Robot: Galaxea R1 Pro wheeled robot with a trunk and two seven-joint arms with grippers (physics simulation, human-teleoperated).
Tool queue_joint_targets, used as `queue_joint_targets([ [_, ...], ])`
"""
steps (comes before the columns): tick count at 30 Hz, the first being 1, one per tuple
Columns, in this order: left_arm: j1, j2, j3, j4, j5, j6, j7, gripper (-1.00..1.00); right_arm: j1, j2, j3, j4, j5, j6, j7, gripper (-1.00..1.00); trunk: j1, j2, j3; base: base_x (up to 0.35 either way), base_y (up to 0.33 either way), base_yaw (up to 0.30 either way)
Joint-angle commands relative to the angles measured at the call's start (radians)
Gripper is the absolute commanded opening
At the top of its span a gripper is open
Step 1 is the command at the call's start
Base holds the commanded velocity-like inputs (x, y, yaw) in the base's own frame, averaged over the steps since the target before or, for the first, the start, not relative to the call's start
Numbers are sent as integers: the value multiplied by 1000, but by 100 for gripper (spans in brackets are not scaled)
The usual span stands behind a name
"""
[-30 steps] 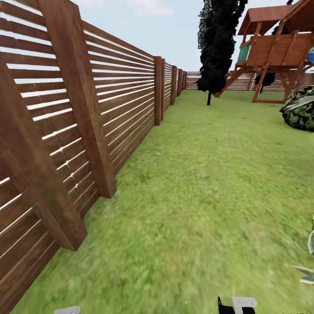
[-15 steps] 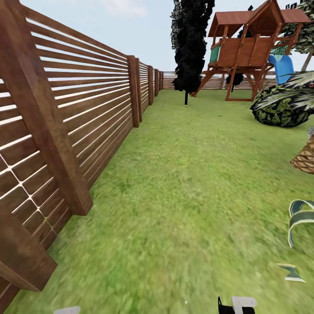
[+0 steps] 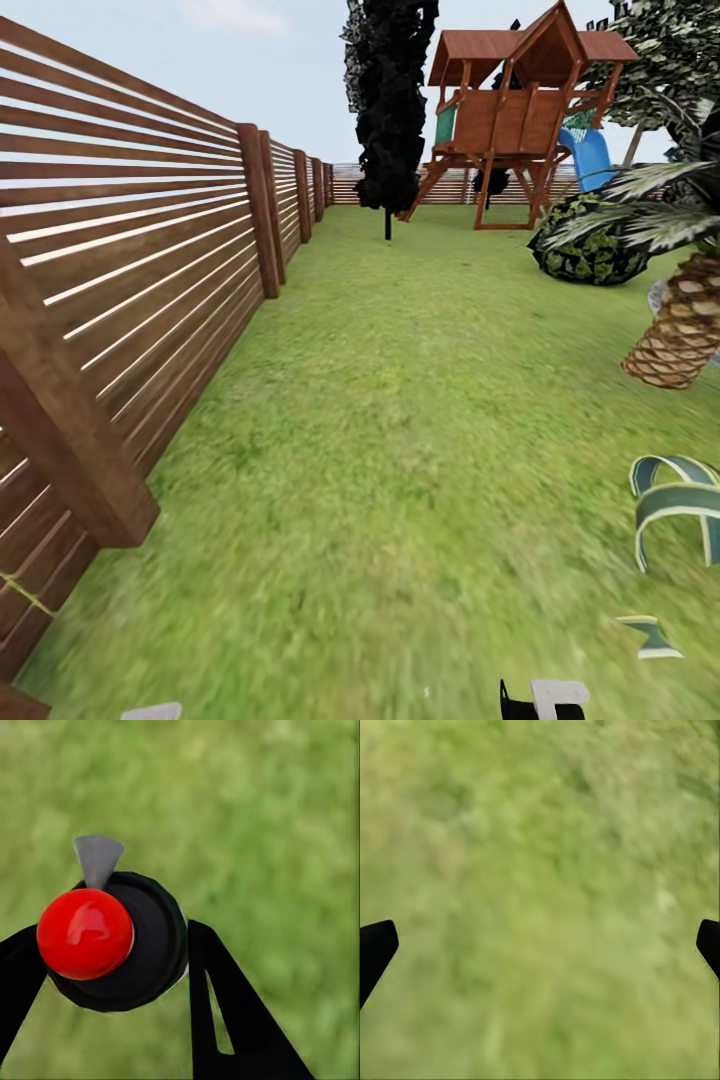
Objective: Pick up the pesticide atomizer in the garden and spray insectifuge to fully cover both potted plants in the garden.
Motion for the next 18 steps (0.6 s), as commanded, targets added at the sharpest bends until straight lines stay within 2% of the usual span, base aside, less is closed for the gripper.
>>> queue_joint_targets([
  [1, -1, 0, 5, 1, 9, -2, -10, -100, -1, 0, -4, 1, 11, -2, -4, 100, 0, 0, -1, 338, 0, -14],
  [18, -1, 1, 5, 2, 8, -1, -9, -100, -1, 0, -4, 2, 12, -2, -5, 100, 0, 0, -1, 338, 0, -1],
])
